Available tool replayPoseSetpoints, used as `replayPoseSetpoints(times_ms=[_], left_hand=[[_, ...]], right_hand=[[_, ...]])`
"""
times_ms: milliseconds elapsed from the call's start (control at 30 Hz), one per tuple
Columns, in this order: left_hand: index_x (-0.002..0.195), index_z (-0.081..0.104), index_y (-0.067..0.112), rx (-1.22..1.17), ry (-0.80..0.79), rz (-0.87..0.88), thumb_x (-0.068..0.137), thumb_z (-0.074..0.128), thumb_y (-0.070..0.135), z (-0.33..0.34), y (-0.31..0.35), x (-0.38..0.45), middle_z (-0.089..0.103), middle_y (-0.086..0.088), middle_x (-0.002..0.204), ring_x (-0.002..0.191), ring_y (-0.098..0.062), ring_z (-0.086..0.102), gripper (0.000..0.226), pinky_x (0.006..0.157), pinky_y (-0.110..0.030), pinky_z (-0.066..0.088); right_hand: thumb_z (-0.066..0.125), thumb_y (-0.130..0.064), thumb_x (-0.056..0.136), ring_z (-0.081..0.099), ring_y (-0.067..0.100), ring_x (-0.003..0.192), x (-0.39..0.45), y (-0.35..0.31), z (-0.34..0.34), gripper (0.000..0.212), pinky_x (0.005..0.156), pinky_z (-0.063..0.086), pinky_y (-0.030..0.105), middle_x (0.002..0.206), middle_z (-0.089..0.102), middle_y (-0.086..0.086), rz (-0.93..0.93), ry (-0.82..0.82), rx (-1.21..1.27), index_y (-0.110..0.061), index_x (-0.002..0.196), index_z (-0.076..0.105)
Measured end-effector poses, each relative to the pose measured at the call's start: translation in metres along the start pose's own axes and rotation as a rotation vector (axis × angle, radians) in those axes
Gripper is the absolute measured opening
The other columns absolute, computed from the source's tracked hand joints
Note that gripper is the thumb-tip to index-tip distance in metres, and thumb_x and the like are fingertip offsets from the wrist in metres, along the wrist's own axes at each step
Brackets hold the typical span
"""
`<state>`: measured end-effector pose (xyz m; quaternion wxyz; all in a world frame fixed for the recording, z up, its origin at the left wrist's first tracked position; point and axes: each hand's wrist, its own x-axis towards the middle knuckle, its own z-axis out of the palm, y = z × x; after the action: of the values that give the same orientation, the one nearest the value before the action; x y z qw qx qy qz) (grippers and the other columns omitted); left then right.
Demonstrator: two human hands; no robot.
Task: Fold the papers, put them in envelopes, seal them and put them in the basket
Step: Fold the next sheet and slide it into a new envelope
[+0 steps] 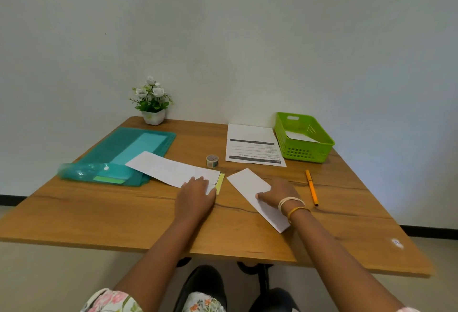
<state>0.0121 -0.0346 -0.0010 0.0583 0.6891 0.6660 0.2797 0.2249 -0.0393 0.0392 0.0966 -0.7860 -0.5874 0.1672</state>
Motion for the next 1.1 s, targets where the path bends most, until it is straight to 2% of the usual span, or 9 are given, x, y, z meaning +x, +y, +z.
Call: replayPoseSetpoints(times_ms=[100, 233, 400, 500, 733, 867, 933, 1000, 1100], left_hand=[[0.103, 0.073, 0.014, -0.017, 0.047, 0.057, 0.092, 0.057, 0.03, -0.001, 0.004, -0.005, 0.072, -0.002, 0.096, 0.085, -0.012, 0.062, 0.025, 0.07, -0.025, 0.052], [0.098, 0.075, 0.013, -0.14, 0.139, 0.065, 0.09, 0.061, 0.022, 0.0, 0.003, -0.009, 0.074, -0.001, 0.089, 0.076, -0.009, 0.064, 0.018, 0.066, -0.02, 0.051], [0.097, 0.073, 0.015, -0.266, 0.281, 0.183, 0.087, 0.067, 0.017, -0.002, 0.0, -0.012, 0.073, 0.002, 0.089, 0.077, -0.006, 0.064, 0.012, 0.068, -0.018, 0.054], [0.097, 0.072, 0.014, -0.298, 0.327, 0.238, 0.086, 0.069, 0.014, -0.001, 0.0, -0.013, 0.072, 0.001, 0.089, 0.078, -0.006, 0.064, 0.012, 0.067, -0.018, 0.054], [0.103, 0.069, 0.016, -0.424, 0.316, 0.258, 0.088, 0.065, 0.016, -0.004, 0.0, -0.014, 0.069, 0.002, 0.103, 0.098, -0.007, 0.061, 0.015, 0.083, -0.015, 0.046], [0.102, 0.057, 0.019, -0.821, 0.456, -0.288, 0.093, 0.058, 0.023, -0.009, 0.008, -0.017, 0.057, -0.003, 0.109, 0.093, -0.013, 0.057, 0.009, 0.072, -0.019, 0.046], [0.113, 0.05, 0.017, -1.225, 0.322, -0.581, 0.094, 0.057, 0.031, -0.013, 0.008, -0.014, 0.059, -0.007, 0.109, 0.094, -0.018, 0.06, 0.024, 0.074, -0.03, 0.053], [0.127, 0.046, 0.014, -1.755, 0.09, -0.627, 0.094, 0.055, 0.037, -0.018, 0.005, -0.007, 0.061, -0.013, 0.115, 0.106, -0.03, 0.061, 0.041, 0.089, -0.048, 0.053], [0.129, 0.046, 0.015, -2.055, -0.11, -0.604, 0.084, 0.059, 0.056, -0.023, 0.001, 0.003, 0.062, -0.022, 0.119, 0.11, -0.042, 0.06, 0.062, 0.099, -0.062, 0.042]], right_hand=[[0.06, -0.048, 0.082, 0.048, 0.028, 0.118, -0.004, -0.013, 0.009, 0.049, 0.094, 0.043, 0.039, 0.125, 0.053, 0.009, -0.042, 0.21, -0.15, -0.017, 0.119, 0.053], [0.062, -0.038, 0.084, 0.053, 0.022, 0.112, -0.013, -0.036, 0.027, 0.04, 0.092, 0.045, 0.032, 0.12, 0.057, 0.004, -0.208, 0.298, 0.144, -0.02, 0.119, 0.056], [0.066, -0.022, 0.084, 0.065, 0.026, 0.077, -0.013, -0.074, 0.035, 0.014, 0.073, 0.055, 0.034, 0.088, 0.068, 0.013, 0.099, -0.111, 0.953, -0.011, 0.088, 0.058], [0.066, -0.004, 0.084, 0.066, 0.028, 0.082, -0.014, -0.085, 0.035, 0.016, 0.064, 0.059, 0.033, 0.095, 0.066, 0.02, 0.239, -0.352, 1.376, 0.0, 0.098, 0.06], [0.063, 0.019, 0.074, 0.069, 0.038, 0.088, -0.013, -0.102, 0.041, 0.04, 0.067, 0.06, 0.045, 0.1, 0.068, 0.025, 0.291, -0.354, 1.54, 0.006, 0.112, 0.06], [0.053, 0.02, 0.081, 0.065, 0.039, 0.095, -0.021, -0.109, 0.036, 0.036, 0.052, 0.059, 0.042, 0.109, 0.065, 0.025, 0.308, -0.326, 1.696, 0.001, 0.112, 0.056], [0.051, 0.017, 0.085, 0.065, 0.036, 0.088, -0.028, -0.109, 0.035, 0.035, 0.044, 0.056, 0.035, 0.11, 0.065, 0.024, 0.308, -0.366, 1.745, 0.001, 0.116, 0.054], [0.051, 0.015, 0.087, 0.065, 0.034, 0.086, -0.04, -0.111, 0.034, 0.034, 0.042, 0.055, 0.03, 0.109, 0.064, 0.023, 0.296, -0.429, 1.759, 0.001, 0.118, 0.053], [0.055, 0.014, 0.085, 0.063, 0.037, 0.1, -0.055, -0.112, 0.036, 0.034, 0.041, 0.054, 0.029, 0.108, 0.064, 0.021, 0.299, -0.46, 1.725, -0.002, 0.115, 0.055]])
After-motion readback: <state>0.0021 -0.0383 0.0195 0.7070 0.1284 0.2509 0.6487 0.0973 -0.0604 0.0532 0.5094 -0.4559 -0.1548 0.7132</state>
